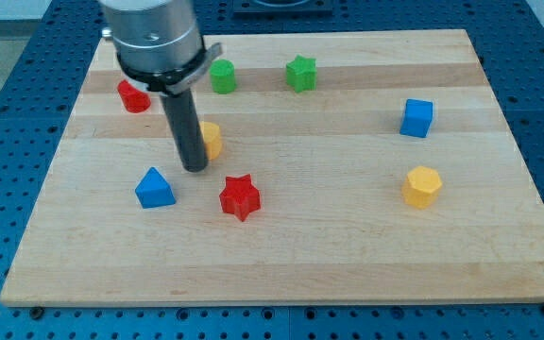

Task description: Push the blue triangle slightly down

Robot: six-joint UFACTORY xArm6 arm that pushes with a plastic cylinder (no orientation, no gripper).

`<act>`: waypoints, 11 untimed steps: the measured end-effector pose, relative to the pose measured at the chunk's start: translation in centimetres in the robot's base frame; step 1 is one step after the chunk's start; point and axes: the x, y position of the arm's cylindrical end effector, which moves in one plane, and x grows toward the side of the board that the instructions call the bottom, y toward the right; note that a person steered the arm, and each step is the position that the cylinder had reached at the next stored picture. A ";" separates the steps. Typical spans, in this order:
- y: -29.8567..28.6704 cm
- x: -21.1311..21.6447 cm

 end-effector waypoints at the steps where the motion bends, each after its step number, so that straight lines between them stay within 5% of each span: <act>1: 0.0 0.2; 3: -0.2 -0.5; 5: -4.9 -5.5; 7: 6.4 -2.1; 11: 7.6 -10.1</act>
